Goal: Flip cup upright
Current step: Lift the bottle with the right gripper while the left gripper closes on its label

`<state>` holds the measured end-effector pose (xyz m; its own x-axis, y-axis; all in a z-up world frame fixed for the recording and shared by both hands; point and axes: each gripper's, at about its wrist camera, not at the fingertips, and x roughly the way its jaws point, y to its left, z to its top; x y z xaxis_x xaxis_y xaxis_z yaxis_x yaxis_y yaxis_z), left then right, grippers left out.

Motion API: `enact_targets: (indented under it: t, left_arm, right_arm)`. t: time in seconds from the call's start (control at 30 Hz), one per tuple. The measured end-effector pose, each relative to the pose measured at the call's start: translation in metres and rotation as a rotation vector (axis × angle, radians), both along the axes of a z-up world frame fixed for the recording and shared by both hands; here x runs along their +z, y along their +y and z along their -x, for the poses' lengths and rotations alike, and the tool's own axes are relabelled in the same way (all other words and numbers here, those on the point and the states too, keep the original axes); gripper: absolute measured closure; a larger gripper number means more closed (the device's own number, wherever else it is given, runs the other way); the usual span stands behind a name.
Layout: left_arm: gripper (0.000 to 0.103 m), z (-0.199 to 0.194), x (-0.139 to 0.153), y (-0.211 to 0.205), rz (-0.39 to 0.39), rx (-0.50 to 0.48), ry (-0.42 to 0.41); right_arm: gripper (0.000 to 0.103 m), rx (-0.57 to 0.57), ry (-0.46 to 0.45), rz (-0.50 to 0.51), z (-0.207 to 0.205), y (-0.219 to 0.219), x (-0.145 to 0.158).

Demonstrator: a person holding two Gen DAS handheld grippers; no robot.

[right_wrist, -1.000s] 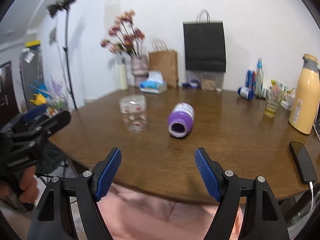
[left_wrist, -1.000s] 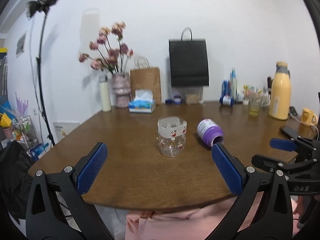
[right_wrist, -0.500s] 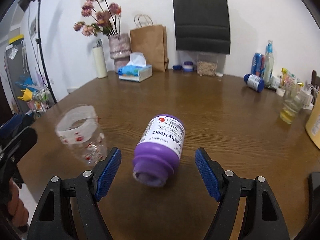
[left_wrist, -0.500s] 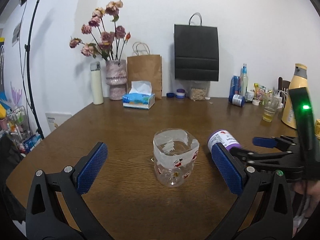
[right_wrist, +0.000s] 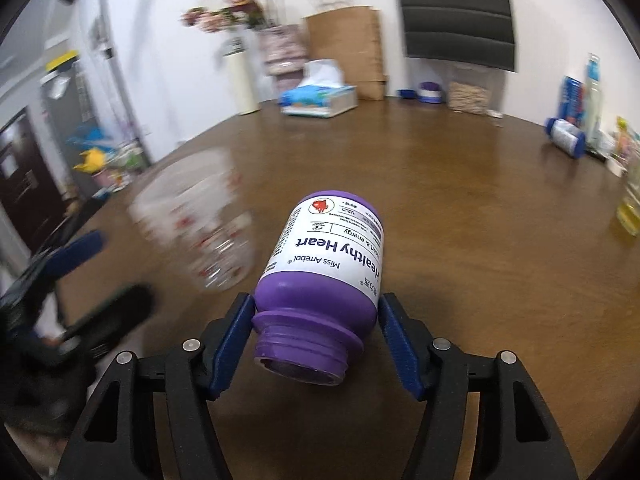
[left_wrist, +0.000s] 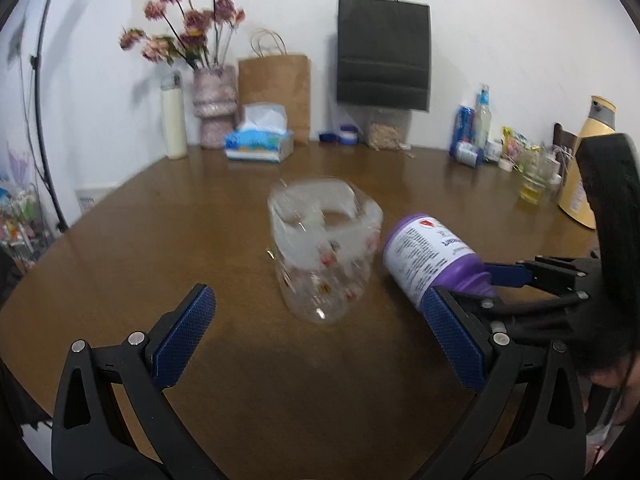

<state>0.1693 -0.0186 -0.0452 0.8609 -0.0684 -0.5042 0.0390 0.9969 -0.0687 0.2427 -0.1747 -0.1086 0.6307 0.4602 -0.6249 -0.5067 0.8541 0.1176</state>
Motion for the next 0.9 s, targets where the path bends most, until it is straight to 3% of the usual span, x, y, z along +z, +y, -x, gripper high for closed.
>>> enact_targets:
  t: [0.2, 0.3, 0.4, 0.47, 0.57, 0.6, 0.67, 0.9]
  left_arm:
    - [0.0, 0.01, -0.001, 0.015, 0.158, -0.063, 0.104]
    - [0.0, 0.005, 0.005, 0.009, 0.252, -0.155, 0.132]
    - [0.002, -0.003, 0.006, -0.004, 0.29, -0.205, 0.159]
    - [0.007, -0.007, 0.006, -0.016, 0.261, -0.221, 0.157]
    - [0.036, -0.017, 0.004, -0.024, 0.23, -0.211, 0.173]
    - [0.04, -0.02, 0.001, -0.026, 0.212, -0.189, 0.184]
    - [0.041, -0.021, -0.001, -0.024, 0.212, -0.175, 0.177]
    - [0.041, -0.014, 0.005, -0.024, 0.122, -0.11, 0.113]
  right_arm:
    - [0.035, 0.13, 0.014, -0.012, 0.04, -0.017, -0.003]
    - [0.034, 0.239, -0.022, 0.055, 0.061, -0.008, -0.003]
    - [0.034, 0.327, -0.048, 0.082, 0.075, 0.001, -0.003]
    - [0.034, 0.361, -0.081, 0.094, 0.083, 0.005, -0.006]
    - [0.033, 0.352, -0.086, 0.1, 0.083, 0.004, -0.008]
    - [0.031, 0.341, -0.084, 0.095, 0.082, 0.001, -0.008]
    - [0.023, 0.301, -0.066, 0.08, 0.074, -0.008, -0.009]
    - [0.023, 0.162, -0.04, 0.026, 0.06, -0.033, -0.012]
